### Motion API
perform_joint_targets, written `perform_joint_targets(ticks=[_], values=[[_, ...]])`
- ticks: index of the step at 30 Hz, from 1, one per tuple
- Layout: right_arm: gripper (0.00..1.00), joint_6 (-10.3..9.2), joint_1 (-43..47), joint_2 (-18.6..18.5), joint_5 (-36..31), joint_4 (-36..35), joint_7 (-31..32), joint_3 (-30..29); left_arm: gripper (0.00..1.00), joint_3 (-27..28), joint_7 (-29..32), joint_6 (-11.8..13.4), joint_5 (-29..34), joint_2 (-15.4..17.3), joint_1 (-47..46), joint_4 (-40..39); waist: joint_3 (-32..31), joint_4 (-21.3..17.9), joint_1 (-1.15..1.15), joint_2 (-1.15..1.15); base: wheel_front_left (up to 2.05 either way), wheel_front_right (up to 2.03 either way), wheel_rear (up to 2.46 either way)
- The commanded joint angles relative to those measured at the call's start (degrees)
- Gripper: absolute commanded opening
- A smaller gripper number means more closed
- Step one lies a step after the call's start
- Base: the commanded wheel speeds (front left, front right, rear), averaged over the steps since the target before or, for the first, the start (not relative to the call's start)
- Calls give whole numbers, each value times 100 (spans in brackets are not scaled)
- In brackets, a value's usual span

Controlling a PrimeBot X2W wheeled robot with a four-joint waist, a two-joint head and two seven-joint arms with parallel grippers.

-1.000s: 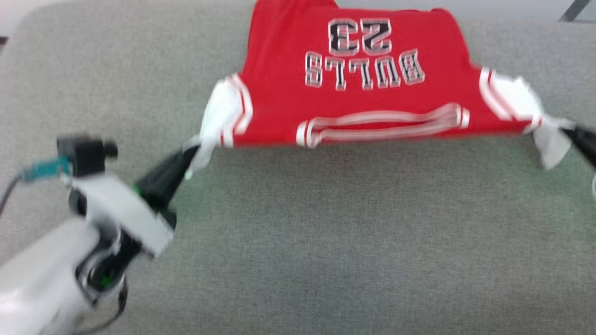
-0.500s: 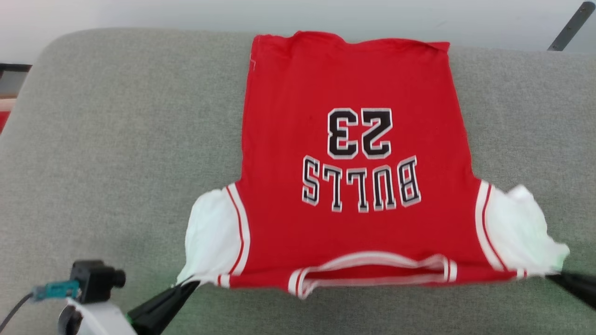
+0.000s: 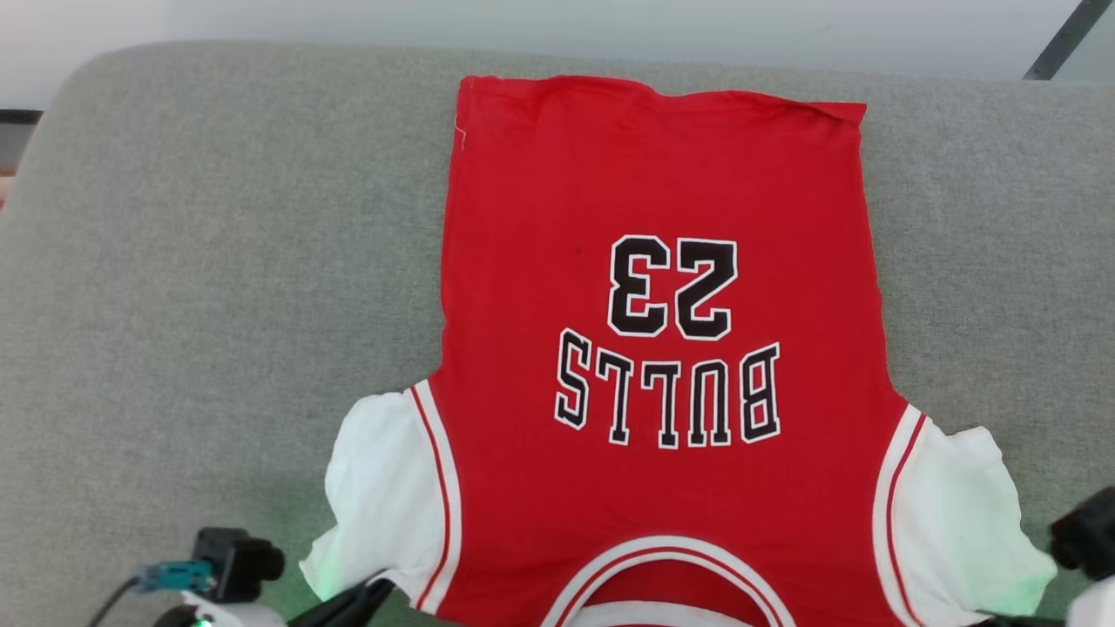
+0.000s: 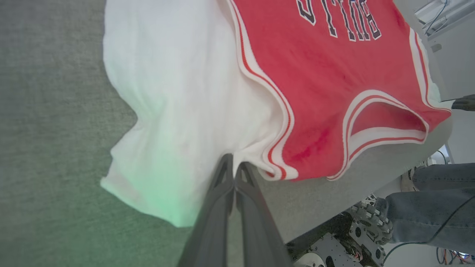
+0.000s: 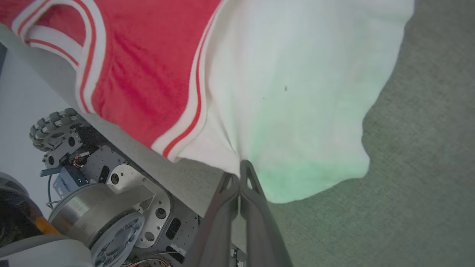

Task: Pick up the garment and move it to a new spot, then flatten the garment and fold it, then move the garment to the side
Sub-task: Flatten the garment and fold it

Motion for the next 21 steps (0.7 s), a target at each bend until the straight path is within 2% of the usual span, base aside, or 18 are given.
perform_joint_targets(ticks=[1, 2, 6, 9, 15, 16, 17, 21], values=[[0, -7, -59, 261, -211, 133, 159, 52, 0, -44, 4, -72, 5, -188, -53, 200, -38, 11, 0, 0, 0, 0, 0], [0, -7, -59, 261, -211, 133, 159, 52, 0, -44, 4, -72, 5, -188, -53, 200, -38, 11, 0, 0, 0, 0, 0], [0, -8, -183, 723, -629, 441, 356, 163, 0, -73, -31, -10, 149, -647, -199, 817, -40, 97, 0, 0, 0, 0, 0], [0, -8, -247, 920, -777, 629, 364, 184, 0, -34, -79, -89, 89, -960, -263, 1187, -25, 155, 0, 0, 0, 0, 0], [0, -8, -341, 1004, -934, 939, 298, 470, 0, -137, -96, -206, 214, -1307, -307, 1747, -20, 188, 0, 0, 0, 0, 0], [41, -8, -368, 1016, -934, 953, 250, 490, 0, -128, -108, -243, 194, -1346, -284, 1776, -25, 178, 0, 0, 0, 0, 0], [100, -8, -407, 1034, -920, 947, 185, 451, 0, -112, -127, -270, 189, -1371, -264, 1794, -28, 166, 0, 0, 0, 0, 0], [100, -8, -459, 709, -880, 651, 92, 57, 0, -51, -203, -267, 266, -1344, -198, 1776, -27, 112, 0, 0, 0, 0, 0]])
